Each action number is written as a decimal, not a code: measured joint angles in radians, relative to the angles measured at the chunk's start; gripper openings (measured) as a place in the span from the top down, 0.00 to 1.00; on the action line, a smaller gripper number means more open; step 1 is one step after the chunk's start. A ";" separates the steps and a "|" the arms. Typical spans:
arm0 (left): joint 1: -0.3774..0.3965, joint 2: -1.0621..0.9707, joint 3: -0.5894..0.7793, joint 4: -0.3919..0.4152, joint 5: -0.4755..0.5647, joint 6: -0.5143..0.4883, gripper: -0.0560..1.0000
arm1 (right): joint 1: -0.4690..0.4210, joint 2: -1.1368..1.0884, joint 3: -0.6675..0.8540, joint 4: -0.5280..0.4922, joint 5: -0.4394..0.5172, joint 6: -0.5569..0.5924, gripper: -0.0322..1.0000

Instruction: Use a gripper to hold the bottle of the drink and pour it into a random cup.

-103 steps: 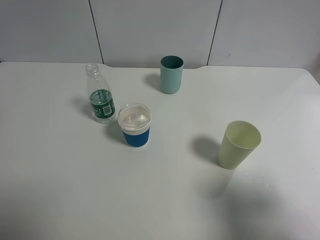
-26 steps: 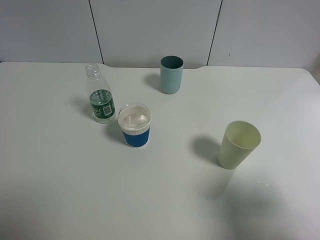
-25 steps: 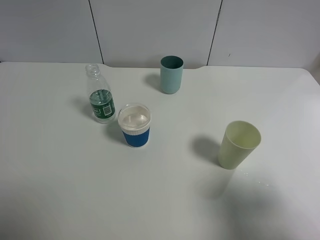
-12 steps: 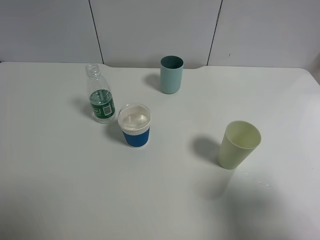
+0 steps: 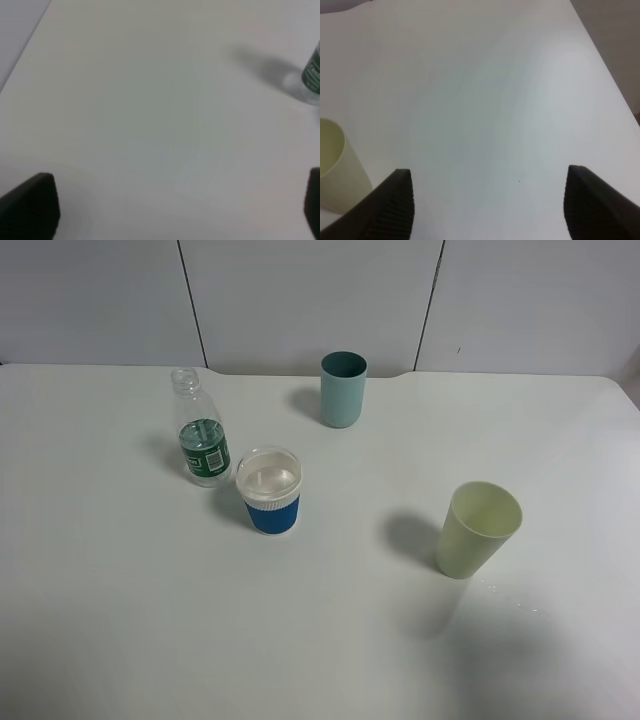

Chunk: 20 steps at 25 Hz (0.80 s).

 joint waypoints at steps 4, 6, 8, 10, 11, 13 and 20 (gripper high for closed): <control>0.000 0.000 0.000 0.000 0.000 0.000 0.01 | 0.000 0.000 0.000 0.000 0.000 0.000 0.35; 0.000 0.000 0.000 0.000 0.000 0.000 0.01 | 0.000 0.000 0.000 0.000 0.000 0.000 0.35; 0.000 0.000 0.000 0.000 0.000 0.000 0.01 | 0.000 0.000 0.000 0.000 0.000 0.000 0.35; 0.000 0.000 0.000 0.000 0.000 0.000 0.01 | 0.000 0.000 0.000 0.000 0.000 0.000 0.35; 0.000 0.000 0.000 0.000 0.000 0.000 0.01 | 0.000 0.000 0.000 0.000 0.000 0.000 0.35; 0.000 0.000 0.000 -0.001 0.000 0.000 0.01 | 0.000 0.000 0.000 0.000 0.000 0.000 0.35; 0.000 0.000 0.000 -0.001 0.000 0.000 0.01 | 0.000 0.000 0.000 0.000 0.000 0.000 0.35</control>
